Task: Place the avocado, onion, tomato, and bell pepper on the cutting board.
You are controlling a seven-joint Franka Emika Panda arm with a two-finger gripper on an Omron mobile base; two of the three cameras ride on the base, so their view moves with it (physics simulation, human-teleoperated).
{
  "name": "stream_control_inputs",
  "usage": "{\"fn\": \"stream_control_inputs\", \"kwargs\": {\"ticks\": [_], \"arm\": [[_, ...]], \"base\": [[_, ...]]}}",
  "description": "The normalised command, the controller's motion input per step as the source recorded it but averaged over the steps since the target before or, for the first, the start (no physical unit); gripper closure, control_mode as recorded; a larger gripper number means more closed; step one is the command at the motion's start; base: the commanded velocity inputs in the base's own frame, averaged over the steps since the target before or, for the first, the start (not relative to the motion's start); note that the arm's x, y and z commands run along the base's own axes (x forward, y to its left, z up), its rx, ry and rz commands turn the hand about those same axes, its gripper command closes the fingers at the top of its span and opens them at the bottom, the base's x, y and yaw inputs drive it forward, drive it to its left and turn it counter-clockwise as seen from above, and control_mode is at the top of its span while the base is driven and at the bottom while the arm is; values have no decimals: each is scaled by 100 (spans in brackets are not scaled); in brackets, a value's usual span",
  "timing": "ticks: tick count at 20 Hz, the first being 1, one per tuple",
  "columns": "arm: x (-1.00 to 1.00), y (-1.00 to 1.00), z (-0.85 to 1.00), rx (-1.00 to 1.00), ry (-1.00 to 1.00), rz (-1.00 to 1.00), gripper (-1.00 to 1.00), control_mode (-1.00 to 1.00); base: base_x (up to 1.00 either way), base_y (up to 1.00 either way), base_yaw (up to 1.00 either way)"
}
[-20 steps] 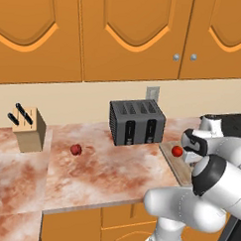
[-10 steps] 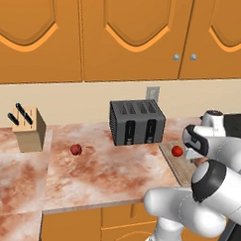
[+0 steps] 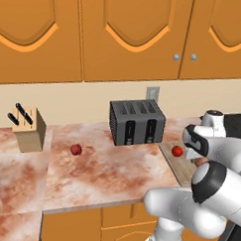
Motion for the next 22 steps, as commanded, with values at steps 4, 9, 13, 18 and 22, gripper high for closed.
{"fn": "stream_control_inputs", "kwargs": {"ticks": [4, 9, 13, 18, 22], "arm": [[0, 0, -9, 0, 0, 0, -100, -100], [2, 0, -11, 0, 0, 0, -100, -100], [0, 0, 10, 0, -11, 0, -100, -100], [-14, 8, 48, 0, -11, 0, -100, -100], [-44, 66, 45, 0, -2, 4, -100, -100]], "base": [[0, 0, 0], [0, 0, 0], [0, 0, 0], [0, 0, 0], [0, 0, 0]]}}
